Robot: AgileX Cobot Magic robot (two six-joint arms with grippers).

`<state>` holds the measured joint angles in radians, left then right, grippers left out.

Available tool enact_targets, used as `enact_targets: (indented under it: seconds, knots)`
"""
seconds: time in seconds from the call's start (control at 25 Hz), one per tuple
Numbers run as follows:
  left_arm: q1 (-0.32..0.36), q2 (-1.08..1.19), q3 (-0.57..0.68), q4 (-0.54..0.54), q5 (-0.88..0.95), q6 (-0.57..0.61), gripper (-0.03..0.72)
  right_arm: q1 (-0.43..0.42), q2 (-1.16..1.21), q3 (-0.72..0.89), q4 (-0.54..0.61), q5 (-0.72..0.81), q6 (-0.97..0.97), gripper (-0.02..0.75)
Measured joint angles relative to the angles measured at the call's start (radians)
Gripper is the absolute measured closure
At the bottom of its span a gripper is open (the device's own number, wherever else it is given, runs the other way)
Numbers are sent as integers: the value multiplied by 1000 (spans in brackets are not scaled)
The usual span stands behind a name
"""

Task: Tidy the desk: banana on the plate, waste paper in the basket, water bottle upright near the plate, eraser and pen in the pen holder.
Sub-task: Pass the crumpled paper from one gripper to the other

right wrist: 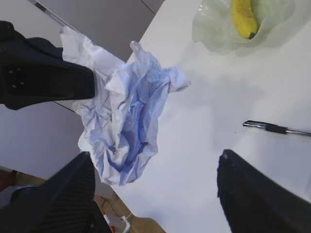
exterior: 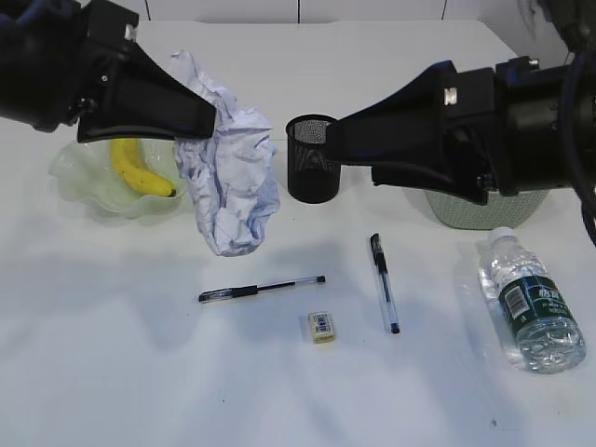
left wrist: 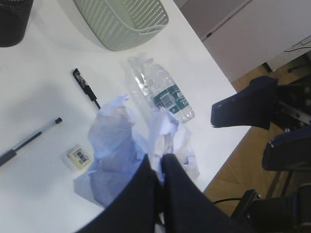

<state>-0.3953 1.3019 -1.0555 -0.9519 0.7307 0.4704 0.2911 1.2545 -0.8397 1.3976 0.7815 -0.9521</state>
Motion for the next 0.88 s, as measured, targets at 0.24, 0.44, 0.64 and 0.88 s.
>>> enact_targets:
  seconds: [0.24,0.44,0.64,0.88]
  knots:
    - [0,0,0,0,0,0,706,6,60,-58,13,29,-36,153]
    - [-2,0,0,0,0,0,706,44,102,-80,38,39,-88,153]
    - [-2,0,0,0,0,0,706,90,131,-80,82,40,-135,153]
    - [-2,0,0,0,0,0,706,95,141,-80,102,38,-154,153]
